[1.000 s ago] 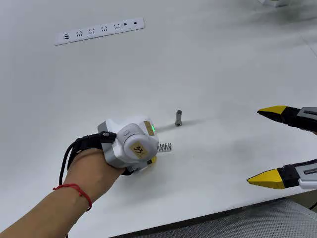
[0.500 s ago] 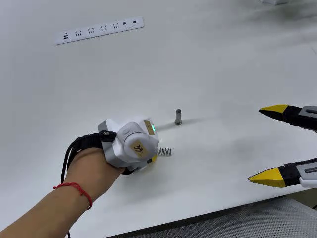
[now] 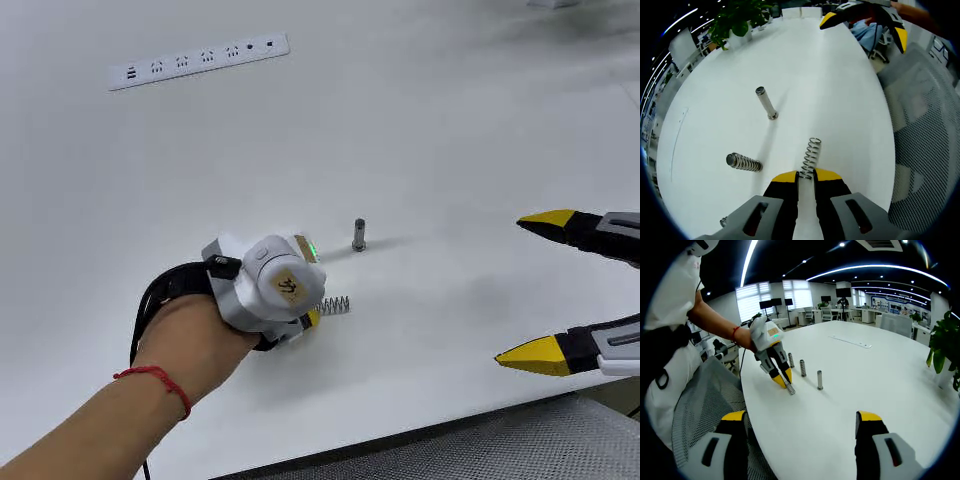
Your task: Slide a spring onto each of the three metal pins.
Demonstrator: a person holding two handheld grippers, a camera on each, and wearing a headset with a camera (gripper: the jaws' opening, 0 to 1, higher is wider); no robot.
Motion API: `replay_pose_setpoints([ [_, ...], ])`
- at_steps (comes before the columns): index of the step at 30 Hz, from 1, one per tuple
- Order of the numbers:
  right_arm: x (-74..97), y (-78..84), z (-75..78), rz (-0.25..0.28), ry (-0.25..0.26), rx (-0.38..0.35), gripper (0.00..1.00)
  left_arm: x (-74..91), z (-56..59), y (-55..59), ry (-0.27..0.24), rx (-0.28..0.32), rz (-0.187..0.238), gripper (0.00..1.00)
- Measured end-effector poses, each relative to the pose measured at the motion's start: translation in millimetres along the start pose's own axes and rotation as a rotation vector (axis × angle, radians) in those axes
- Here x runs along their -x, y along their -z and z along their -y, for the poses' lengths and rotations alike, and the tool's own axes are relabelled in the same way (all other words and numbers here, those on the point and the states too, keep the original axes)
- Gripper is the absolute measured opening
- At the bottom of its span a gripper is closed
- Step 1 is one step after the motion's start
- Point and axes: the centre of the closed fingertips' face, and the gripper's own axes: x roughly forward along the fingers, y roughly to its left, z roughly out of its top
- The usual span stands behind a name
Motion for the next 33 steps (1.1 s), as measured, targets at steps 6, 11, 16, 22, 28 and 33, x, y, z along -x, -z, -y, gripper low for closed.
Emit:
replay_pose_setpoints([
  [6, -3.7, -1.0, -3.3, -0.003, -0.006, 0.003, 0.89, 3.5, 2.0, 0.9, 0.001, 0.021, 0.009, 0.11],
  [11, -6.1, -2.6, -6.1, -0.001, -0.015, 0.005, 0.89, 4.9, 3.9, 0.5, 0.010, 0.040, 0.026, 0.11],
  [16, -6.6, -3.5, -4.2, 0.003, -0.016, 0.007, 0.89, 7.1, 6.9, -0.7, 0.013, 0.052, 0.039, 0.11],
  [22, -10.6, -5.3, -9.1, -0.001, -0.022, 0.007, 0.89, 9.8, 11.0, -3.2, 0.018, 0.059, 0.056, 0.11],
  [28, -12.1, -8.4, -9.8, -0.001, -0.030, 0.008, 0.88, 16.2, 16.4, -10.2, 0.028, 0.089, 0.099, 0.11],
  [33, -12.9, -18.7, -12.2, 0.014, -0.037, 0.010, 0.88, 27.7, 17.1, -20.1, 0.030, 0.125, 0.168, 0.11],
])
